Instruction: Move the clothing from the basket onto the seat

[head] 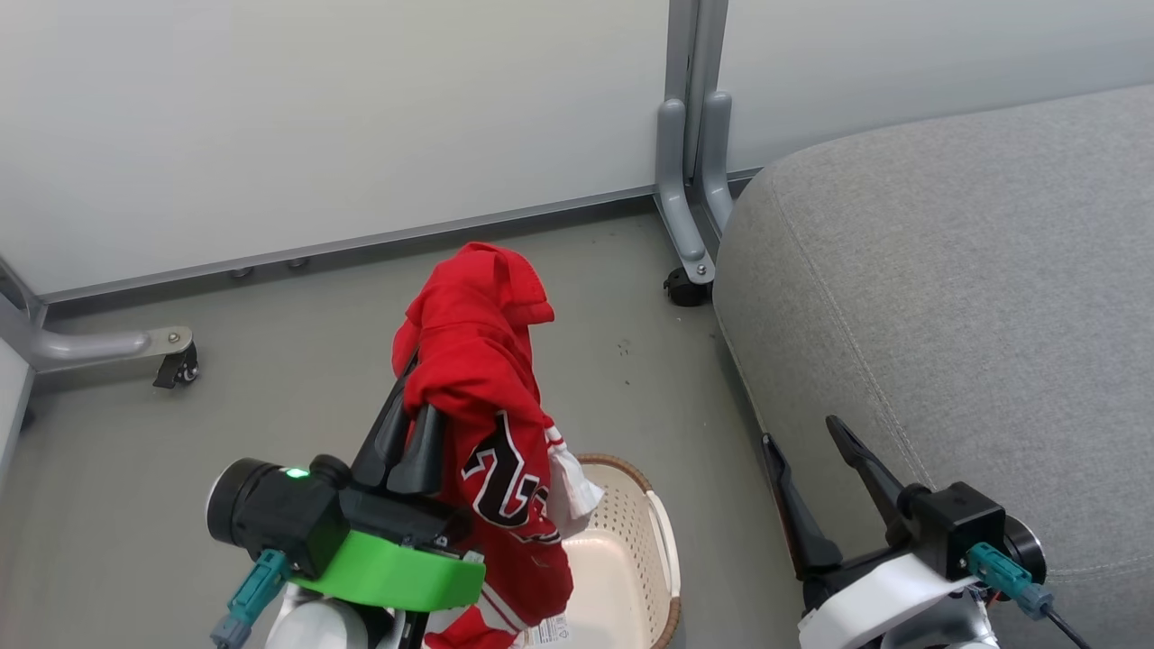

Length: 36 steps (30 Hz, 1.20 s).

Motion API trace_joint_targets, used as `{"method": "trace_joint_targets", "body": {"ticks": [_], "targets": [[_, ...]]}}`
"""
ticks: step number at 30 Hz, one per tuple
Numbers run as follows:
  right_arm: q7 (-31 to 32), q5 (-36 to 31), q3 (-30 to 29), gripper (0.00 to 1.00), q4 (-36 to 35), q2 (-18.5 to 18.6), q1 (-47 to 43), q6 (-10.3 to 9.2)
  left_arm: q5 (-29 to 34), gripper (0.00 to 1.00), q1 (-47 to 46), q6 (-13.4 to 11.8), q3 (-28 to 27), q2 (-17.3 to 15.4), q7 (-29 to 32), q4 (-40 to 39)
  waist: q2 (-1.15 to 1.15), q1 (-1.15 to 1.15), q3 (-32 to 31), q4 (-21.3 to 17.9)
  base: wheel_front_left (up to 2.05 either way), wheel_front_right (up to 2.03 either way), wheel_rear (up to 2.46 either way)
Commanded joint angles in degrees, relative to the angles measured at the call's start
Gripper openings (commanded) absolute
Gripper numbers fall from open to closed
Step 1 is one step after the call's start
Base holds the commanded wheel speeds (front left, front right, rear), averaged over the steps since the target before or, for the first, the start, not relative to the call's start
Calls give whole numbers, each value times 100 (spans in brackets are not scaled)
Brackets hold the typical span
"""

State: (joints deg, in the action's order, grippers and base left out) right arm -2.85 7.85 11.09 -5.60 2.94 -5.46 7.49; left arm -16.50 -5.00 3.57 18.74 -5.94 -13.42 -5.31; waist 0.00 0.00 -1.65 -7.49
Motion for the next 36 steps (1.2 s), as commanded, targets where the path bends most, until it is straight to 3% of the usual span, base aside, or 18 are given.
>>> {"method": "trace_joint_targets", "body": {"ticks": [1, 5, 12, 17, 36], "targets": [[7, 19, 57, 100, -1, 14, 23, 0, -1, 0, 55, -18, 7, -24, 12, -33, 0, 0, 7, 7, 0, 0, 0], [70, 141, 448, 100, -20, 79, 123, 0, -18, 0, 15, -8, 39, -40, 19, -48, 0, 0, 30, 31, 0, 0, 0], [200, 697, 1919, 100, -56, 269, 520, 0, -32, 0, -43, -10, 85, -54, 37, -35, 0, 0, 91, 77, 0, 0, 0], [56, 987, 2564, 100, 124, 297, 991, 0, -47, 0, -107, 19, 151, -54, 66, 4, 0, 0, 129, 123, 0, 0, 0], [-180, 1295, 3280, 100, 1795, 29, 2640, 0, -84, 0, -251, 85, 449, -51, 147, 92, 0, 0, 201, 256, 0, 0, 0]]}}
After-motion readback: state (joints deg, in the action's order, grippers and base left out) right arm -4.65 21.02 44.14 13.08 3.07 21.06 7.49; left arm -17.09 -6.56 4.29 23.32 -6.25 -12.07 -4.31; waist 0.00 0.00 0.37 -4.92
